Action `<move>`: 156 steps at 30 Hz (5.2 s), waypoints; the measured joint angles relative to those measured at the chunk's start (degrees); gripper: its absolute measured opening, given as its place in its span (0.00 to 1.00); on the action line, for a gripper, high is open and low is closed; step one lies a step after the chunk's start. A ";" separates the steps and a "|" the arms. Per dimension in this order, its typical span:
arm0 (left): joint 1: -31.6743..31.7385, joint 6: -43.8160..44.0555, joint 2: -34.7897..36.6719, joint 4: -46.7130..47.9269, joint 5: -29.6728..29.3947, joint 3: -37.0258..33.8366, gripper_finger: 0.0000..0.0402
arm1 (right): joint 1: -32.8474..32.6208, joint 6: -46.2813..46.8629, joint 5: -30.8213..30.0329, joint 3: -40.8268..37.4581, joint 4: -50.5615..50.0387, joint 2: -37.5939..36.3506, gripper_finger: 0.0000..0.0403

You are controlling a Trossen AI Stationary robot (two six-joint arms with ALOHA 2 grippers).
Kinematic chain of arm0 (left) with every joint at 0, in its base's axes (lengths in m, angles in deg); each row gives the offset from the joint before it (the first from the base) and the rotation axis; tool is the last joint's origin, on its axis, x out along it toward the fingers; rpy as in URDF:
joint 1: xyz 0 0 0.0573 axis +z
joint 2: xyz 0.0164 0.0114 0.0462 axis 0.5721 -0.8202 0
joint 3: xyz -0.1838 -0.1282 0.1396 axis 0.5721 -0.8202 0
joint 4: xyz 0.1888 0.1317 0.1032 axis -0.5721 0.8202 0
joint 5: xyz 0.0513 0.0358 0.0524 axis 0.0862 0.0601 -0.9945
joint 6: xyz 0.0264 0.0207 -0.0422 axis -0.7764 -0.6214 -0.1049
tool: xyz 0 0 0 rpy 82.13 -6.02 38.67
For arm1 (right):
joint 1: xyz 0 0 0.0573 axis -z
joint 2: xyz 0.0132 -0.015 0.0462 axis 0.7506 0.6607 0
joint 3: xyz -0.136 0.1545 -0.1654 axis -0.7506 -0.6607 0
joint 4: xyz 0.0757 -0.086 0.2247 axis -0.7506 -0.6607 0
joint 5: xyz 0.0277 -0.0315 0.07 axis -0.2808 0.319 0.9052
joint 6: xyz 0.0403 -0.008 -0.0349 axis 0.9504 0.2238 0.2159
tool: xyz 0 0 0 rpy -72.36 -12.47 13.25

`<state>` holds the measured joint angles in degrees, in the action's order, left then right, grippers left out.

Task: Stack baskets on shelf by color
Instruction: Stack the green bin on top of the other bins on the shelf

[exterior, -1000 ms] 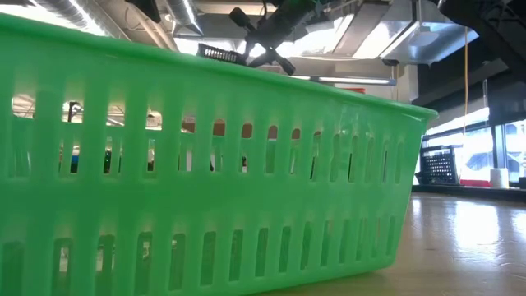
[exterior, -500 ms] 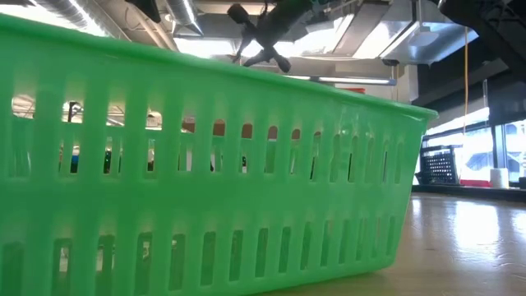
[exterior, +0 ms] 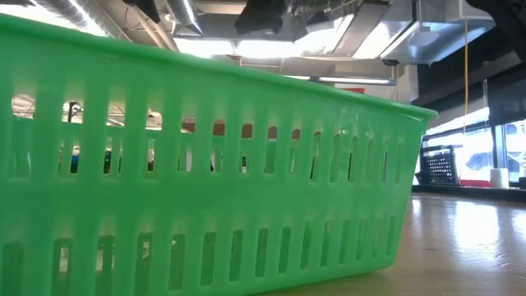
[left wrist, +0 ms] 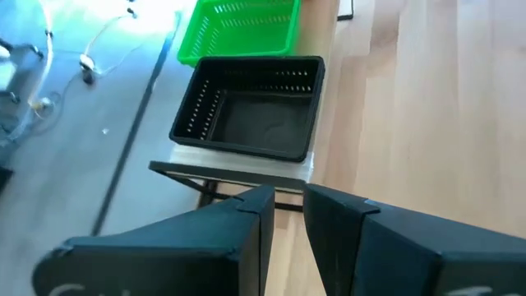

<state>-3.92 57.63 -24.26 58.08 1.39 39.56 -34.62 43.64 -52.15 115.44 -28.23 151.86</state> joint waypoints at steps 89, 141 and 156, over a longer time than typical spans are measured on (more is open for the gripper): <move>-10.16 -5.67 -1.44 12.79 23.03 -0.04 0.15 | -29.47 3.25 12.87 -9.22 1.34 25.61 0.21; -10.09 -7.12 0.42 0.59 17.18 -0.02 0.15 | -1.74 75.46 -30.29 8.11 -18.49 -2.92 0.00; -8.37 -4.14 0.15 -9.38 7.78 0.00 0.15 | 9.16 74.28 -22.18 8.11 -22.97 2.84 0.00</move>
<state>-12.29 53.49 -24.11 48.70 9.16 39.56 -25.47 117.92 -74.33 123.55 -51.20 154.69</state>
